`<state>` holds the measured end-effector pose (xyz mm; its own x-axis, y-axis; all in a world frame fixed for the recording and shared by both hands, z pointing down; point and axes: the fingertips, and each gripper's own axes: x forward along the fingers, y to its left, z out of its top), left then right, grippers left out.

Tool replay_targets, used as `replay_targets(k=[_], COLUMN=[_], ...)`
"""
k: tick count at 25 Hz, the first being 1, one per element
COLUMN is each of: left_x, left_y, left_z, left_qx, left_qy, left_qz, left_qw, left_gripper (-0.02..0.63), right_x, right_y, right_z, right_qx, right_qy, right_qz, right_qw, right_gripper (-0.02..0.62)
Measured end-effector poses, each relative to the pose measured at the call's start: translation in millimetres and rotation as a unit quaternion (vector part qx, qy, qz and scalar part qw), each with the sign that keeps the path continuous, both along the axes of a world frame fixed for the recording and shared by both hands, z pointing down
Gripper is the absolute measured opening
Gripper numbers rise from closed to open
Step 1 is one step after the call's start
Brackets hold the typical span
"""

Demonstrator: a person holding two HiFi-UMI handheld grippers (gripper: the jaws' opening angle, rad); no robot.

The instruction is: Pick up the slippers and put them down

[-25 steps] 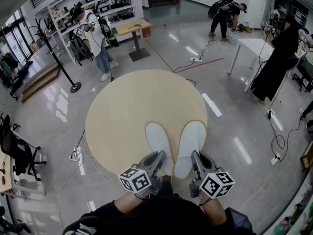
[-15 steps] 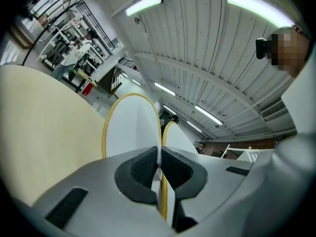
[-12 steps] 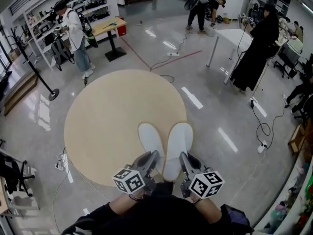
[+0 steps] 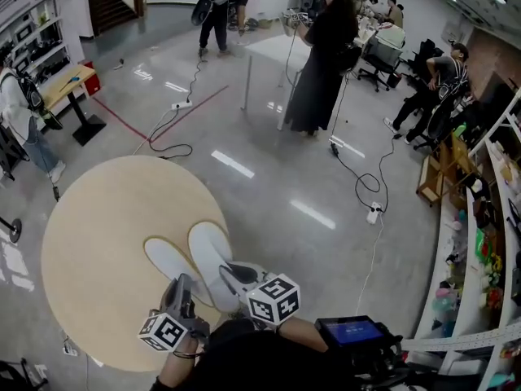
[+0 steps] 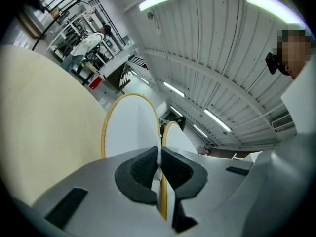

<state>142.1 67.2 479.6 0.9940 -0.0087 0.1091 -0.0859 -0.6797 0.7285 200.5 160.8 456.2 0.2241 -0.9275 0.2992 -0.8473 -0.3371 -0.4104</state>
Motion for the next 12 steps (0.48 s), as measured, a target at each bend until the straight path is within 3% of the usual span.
replay_targets(k=[12], left_x=[75], left_y=[-86], left_z=[35], left_qx=[-0.059], left_qy=[0.005], left_qz=[-0.043], left_qw=[0.9973], left_gripper=[0.031], right_x=[100], right_y=[-73], right_z=[14], right_qx=[-0.060], right_qy=[0.001], right_qz=[-0.036], right_qw=[0.998], right_gripper=[0.032])
